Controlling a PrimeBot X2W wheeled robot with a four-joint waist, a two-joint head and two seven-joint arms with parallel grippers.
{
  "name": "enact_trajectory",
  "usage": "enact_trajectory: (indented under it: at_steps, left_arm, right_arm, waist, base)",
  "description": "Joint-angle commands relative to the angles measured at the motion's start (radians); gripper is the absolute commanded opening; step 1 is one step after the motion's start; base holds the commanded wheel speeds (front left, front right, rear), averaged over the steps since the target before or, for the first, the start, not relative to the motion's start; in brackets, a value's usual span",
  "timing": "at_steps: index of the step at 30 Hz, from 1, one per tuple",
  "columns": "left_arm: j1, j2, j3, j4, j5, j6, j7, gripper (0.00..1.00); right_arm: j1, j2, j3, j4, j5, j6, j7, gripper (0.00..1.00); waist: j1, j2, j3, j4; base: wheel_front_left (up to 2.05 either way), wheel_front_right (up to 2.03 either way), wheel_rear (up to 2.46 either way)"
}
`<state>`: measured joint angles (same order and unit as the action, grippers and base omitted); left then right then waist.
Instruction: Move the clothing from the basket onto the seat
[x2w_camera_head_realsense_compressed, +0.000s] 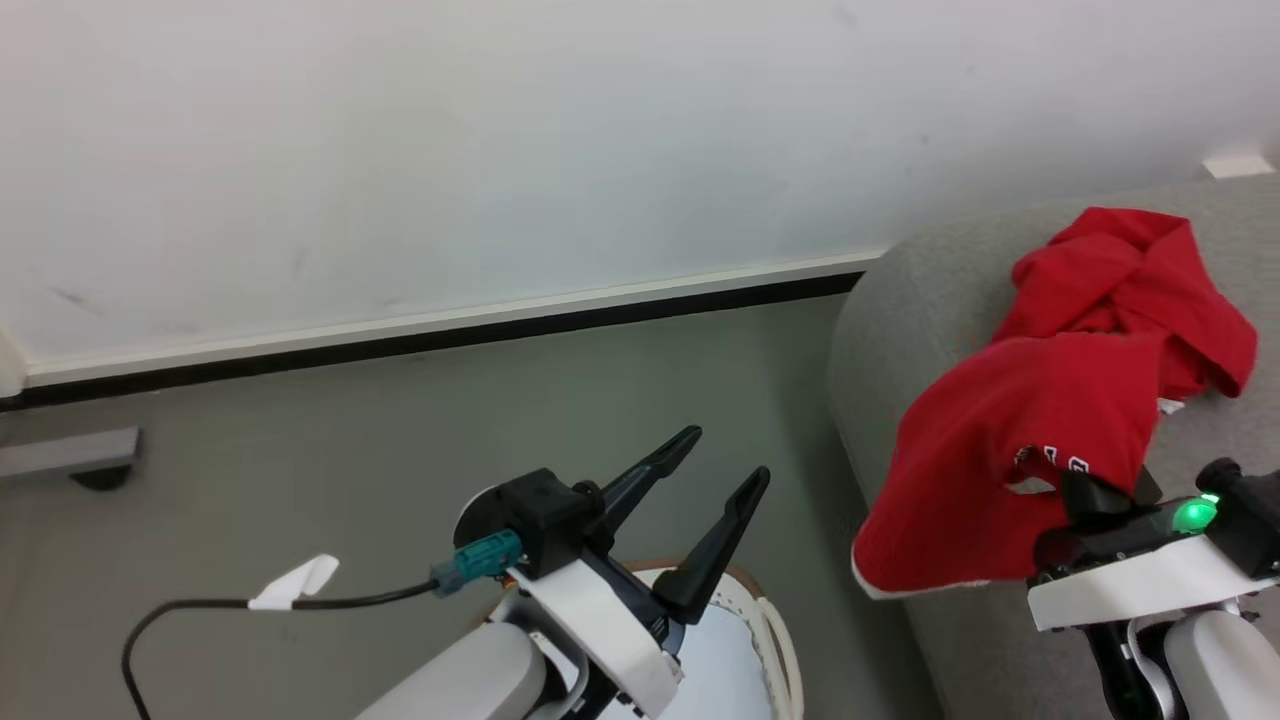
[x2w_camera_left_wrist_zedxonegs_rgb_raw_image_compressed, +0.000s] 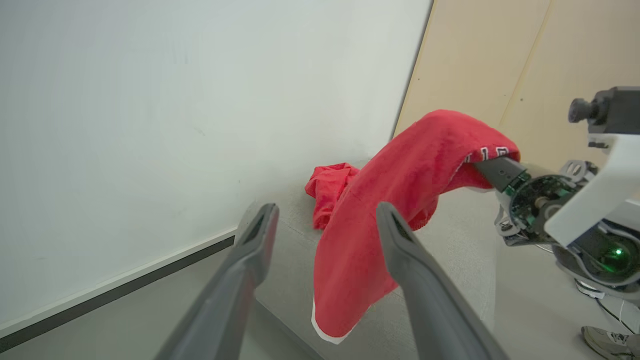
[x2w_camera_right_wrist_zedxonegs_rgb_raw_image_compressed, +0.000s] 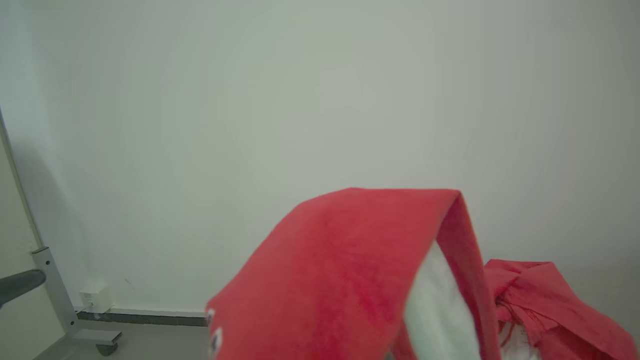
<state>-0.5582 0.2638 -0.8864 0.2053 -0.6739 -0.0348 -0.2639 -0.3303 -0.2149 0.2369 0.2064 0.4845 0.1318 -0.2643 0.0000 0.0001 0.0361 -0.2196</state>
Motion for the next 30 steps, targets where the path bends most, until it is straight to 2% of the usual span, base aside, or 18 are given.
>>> enact_trajectory:
  at_steps: [1, 8, 16, 22, 25, 30]
  left_arm:
    - [0.021, 0.000, 0.012, -0.004, 0.030, -0.004, 0.000, 1.00]
    - [0.055, -0.010, 0.075, -0.001, 0.120, -0.024, 0.000, 1.00]
    - [0.062, -0.023, 0.119, 0.016, 0.180, -0.051, 0.000, 1.00]
    - [0.043, -0.026, 0.124, 0.031, 0.207, -0.068, 0.000, 1.00]
    - [0.032, -0.021, 0.123, 0.031, 0.211, -0.073, 0.000, 1.00]
    - [0.003, -0.002, 0.119, 0.026, 0.216, -0.080, 0.000, 1.00]
  right_arm:
    - [0.023, 0.000, -0.016, -0.016, 0.001, -0.002, 0.000, 0.00]
    - [0.101, 0.020, -0.059, -0.097, 0.013, -0.002, 0.000, 0.00]
    - [0.089, 0.005, -0.073, -0.153, 0.010, -0.002, 0.000, 0.00]
    - [0.001, -0.061, -0.120, -0.187, -0.011, -0.002, 0.017, 0.00]
    - [-0.040, -0.084, -0.155, -0.209, 0.014, -0.002, 0.030, 0.00]
    - [-0.103, -0.179, -0.307, -0.236, 0.056, -0.002, 0.075, 0.00]
  waist:
    - [0.0000, -0.0001, 0.018, -0.056]
    - [0.0000, -0.0001, 0.043, -0.123]
    - [0.0000, -0.0001, 0.075, -0.147]
    - [0.0000, -0.0001, 0.118, -0.144]
    - [0.0000, -0.0001, 0.145, -0.138]
    - [0.0000, -0.0001, 0.227, -0.110]
  base:
    - [0.00, 0.00, 0.00]
    - [0.00, 0.00, 0.00]
    - [0.00, 0.00, 0.00]
    - [0.00, 0.00, 0.00]
    - [0.00, 0.00, 0.00]
    - [0.00, 0.00, 0.00]
